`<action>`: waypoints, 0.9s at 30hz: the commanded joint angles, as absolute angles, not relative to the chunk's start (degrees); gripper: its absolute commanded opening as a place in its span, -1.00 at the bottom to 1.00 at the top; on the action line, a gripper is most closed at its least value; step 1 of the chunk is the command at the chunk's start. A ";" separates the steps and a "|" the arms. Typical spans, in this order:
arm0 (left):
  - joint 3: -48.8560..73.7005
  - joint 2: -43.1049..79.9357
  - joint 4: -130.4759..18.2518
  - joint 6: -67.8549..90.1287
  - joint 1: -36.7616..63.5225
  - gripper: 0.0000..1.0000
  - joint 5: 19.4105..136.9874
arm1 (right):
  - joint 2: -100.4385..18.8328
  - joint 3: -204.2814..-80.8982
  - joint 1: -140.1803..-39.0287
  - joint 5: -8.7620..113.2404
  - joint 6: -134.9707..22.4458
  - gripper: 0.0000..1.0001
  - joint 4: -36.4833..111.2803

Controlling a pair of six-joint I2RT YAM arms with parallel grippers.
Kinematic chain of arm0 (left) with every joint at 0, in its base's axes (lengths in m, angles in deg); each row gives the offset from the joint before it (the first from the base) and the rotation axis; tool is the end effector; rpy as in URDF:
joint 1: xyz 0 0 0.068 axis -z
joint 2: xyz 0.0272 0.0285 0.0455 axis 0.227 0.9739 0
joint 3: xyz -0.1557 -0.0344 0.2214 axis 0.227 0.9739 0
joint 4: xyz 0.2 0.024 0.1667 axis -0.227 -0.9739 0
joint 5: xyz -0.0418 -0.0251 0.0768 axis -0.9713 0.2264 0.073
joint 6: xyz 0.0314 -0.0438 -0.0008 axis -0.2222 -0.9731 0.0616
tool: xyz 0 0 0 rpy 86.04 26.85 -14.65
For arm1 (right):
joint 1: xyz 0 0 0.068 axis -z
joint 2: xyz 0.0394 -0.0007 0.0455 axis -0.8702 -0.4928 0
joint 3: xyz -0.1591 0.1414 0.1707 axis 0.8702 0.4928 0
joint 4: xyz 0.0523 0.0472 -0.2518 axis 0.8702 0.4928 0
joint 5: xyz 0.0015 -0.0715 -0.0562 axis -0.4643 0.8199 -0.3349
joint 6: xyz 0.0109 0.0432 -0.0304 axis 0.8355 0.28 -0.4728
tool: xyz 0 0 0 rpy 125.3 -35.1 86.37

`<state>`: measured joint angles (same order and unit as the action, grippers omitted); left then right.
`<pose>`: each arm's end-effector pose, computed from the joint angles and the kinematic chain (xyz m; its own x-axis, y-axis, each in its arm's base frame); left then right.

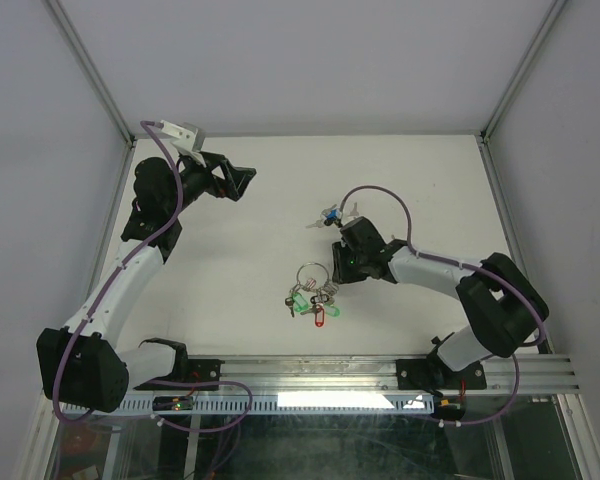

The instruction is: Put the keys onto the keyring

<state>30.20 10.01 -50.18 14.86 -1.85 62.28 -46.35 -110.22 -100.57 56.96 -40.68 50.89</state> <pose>0.2671 -0.0682 0.3532 -0.1566 -0.0958 -0.9830 0.5626 0.8094 -0.1685 0.2151 0.1835 0.1601 -0.8492 -0.2176 -0.4811 -0.3684 0.8969 0.2448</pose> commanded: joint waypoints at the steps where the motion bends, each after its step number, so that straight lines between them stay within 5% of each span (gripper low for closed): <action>1: 29.35 9.65 -48.55 15.48 -1.71 0.93 61.15 | -47.12 -112.48 -100.30 54.96 -42.35 -0.41 48.76; 27: 29.40 9.89 -48.32 15.28 -1.77 0.93 60.89 | -46.71 -111.78 -100.30 51.63 -43.29 -0.59 51.85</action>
<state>30.22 10.12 -50.18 14.84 -1.85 62.23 -47.12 -110.57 -100.46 52.57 -42.43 50.96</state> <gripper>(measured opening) 0.965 0.233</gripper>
